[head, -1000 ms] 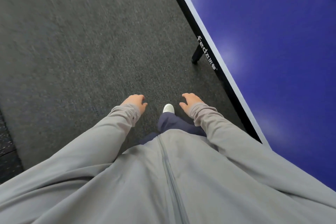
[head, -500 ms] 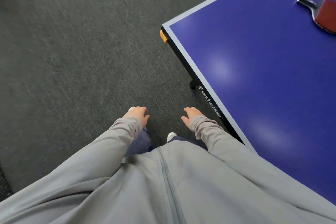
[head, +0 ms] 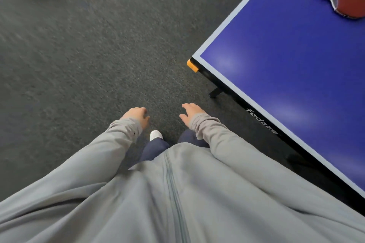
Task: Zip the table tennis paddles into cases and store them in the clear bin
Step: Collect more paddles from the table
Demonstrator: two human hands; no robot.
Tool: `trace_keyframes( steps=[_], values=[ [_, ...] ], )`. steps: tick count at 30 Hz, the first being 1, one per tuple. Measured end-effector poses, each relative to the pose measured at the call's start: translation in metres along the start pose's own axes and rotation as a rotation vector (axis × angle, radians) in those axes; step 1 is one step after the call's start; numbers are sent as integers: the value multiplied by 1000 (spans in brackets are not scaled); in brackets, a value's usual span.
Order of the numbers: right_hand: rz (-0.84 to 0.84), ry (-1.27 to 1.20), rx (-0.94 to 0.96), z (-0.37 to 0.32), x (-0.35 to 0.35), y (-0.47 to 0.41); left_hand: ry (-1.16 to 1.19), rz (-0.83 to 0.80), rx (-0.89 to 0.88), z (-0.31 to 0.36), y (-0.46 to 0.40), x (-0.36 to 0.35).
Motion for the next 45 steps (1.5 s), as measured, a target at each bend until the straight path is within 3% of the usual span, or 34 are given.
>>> trace_keyframes(
  steps=[13, 21, 33, 45],
  values=[
    [176, -346, -72, -22, 86, -73, -241, -74, -274, 67, -124, 87],
    [414, -505, -162, 7, 192, -122, -354, 22, -380, 146, -211, 191],
    [443, -535, -580, 90, 232, -141, -437, -68, -656, 269, -288, 233],
    [460, -700, -987, 85, 311, -211, -585, -163, -849, 350, -416, 345]
  ],
)
Point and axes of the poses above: each hand's wrist, its own y-axis away from the middle knuckle, its own x-axis out of the back of the hand, z = x × y, the point moved 7 cm from there along -y, towards the middle knuckle, and after that the axes turned 2 degrees about -x, right-handed, at the moved point
